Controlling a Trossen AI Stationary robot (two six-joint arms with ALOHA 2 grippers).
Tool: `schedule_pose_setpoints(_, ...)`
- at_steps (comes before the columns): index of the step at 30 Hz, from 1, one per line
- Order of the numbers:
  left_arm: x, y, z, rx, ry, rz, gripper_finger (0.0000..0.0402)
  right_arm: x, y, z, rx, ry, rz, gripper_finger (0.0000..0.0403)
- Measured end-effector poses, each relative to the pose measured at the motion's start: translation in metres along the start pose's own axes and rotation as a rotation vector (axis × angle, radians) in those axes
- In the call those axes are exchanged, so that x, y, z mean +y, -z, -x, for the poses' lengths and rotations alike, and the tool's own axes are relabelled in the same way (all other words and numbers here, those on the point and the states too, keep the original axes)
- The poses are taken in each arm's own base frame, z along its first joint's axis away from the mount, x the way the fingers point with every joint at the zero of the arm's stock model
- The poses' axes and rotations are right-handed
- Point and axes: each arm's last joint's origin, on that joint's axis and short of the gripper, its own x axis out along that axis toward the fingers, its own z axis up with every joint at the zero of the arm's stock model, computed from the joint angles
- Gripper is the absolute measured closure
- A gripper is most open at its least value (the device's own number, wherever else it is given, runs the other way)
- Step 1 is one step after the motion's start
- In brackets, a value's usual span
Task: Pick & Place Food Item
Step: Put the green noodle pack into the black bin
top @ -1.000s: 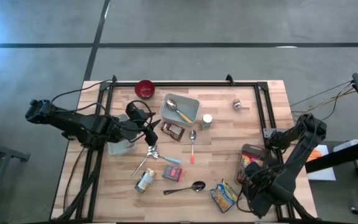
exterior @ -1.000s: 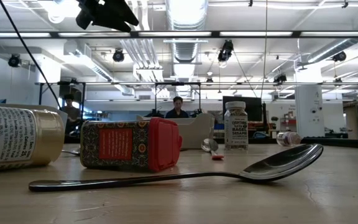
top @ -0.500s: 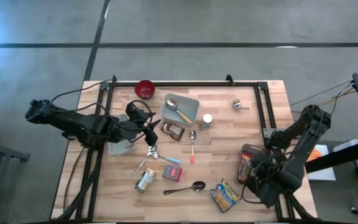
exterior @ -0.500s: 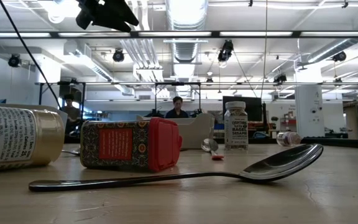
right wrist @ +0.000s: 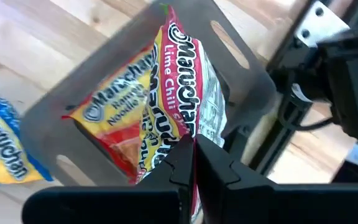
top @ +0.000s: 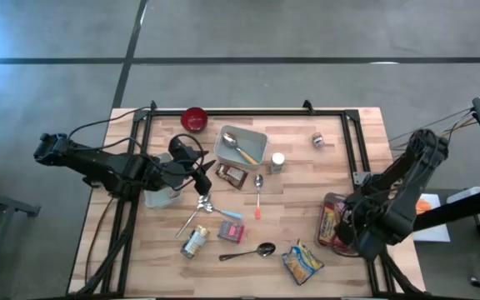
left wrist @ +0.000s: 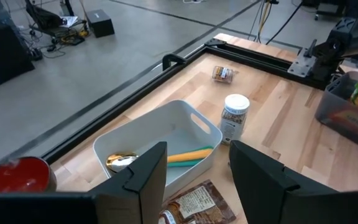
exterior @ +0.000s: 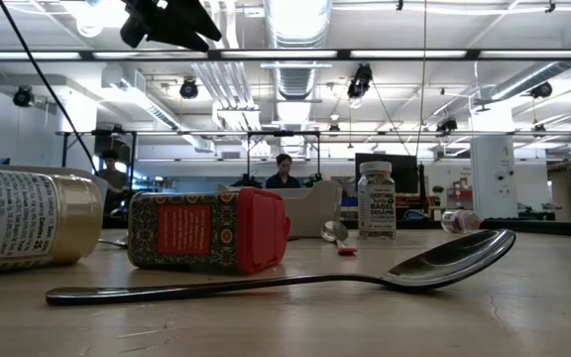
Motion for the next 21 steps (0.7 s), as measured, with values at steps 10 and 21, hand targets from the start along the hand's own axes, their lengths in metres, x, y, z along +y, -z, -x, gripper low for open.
schedule_pose_setpoints(10,0.000,0.000,0.000,0.000,0.001,0.033,0.0222,-0.010,-0.003,-0.006,0.031,0.019,-0.059,0.0395)
schedule_pose_setpoints(21,0.000,0.000,0.000,0.000,0.001,0.034,0.0222,-0.004,0.004,-0.016,0.062,0.104,-0.058,0.0395)
